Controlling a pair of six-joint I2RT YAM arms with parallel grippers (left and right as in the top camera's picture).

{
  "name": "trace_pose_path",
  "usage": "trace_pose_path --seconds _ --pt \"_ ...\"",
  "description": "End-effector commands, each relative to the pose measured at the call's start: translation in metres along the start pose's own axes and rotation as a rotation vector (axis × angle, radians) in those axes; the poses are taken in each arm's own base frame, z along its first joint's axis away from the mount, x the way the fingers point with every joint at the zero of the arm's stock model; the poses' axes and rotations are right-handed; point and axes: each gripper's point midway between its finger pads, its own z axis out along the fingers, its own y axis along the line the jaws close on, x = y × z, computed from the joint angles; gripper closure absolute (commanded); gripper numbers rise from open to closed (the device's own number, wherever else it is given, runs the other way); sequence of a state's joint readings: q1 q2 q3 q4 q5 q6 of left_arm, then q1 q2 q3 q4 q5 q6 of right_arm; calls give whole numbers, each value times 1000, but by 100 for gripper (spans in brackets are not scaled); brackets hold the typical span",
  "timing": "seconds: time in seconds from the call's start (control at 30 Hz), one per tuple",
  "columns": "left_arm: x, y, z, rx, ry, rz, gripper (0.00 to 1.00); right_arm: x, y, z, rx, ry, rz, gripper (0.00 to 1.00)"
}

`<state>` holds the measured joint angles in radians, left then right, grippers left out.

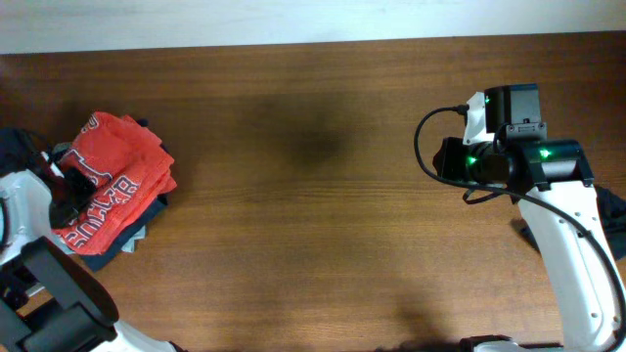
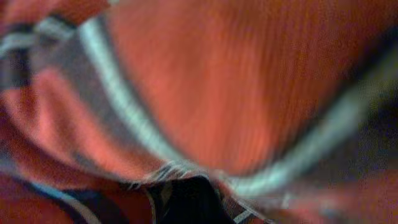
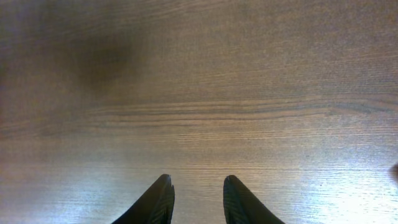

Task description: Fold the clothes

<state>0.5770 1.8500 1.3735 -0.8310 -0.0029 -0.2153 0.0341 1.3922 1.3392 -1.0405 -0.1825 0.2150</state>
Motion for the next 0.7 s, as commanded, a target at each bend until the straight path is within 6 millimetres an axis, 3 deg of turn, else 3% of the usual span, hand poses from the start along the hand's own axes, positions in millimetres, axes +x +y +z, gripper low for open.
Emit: trace_pose_path --seconds 0.0,0.13,0.17,0.3,0.4,0.5,0.57,0.67 --pt "0 8 2 -39 0 -28 89 -5 2 -3 -11 -14 9 68" --pt "-14 -7 -34 42 -45 10 65 -5 2 -3 -11 -15 9 69" --pt "-19 -13 -50 74 -68 34 57 -5 2 -3 -11 -15 9 69" --pt "-37 -35 -126 193 -190 132 43 -7 3 -5 -11 -25 -14 68" --pt "-40 -53 -186 273 -295 252 41 -15 7 -13 -21 -52 -91 62" --pt "-34 -67 -246 313 -414 389 41 -29 16 -35 -38 -116 -144 58" --pt "-23 -75 -279 335 -488 487 41 -39 23 -57 -50 -175 -168 56" --pt "9 -92 -325 402 -590 672 41 -49 33 -96 -63 -263 -189 53"
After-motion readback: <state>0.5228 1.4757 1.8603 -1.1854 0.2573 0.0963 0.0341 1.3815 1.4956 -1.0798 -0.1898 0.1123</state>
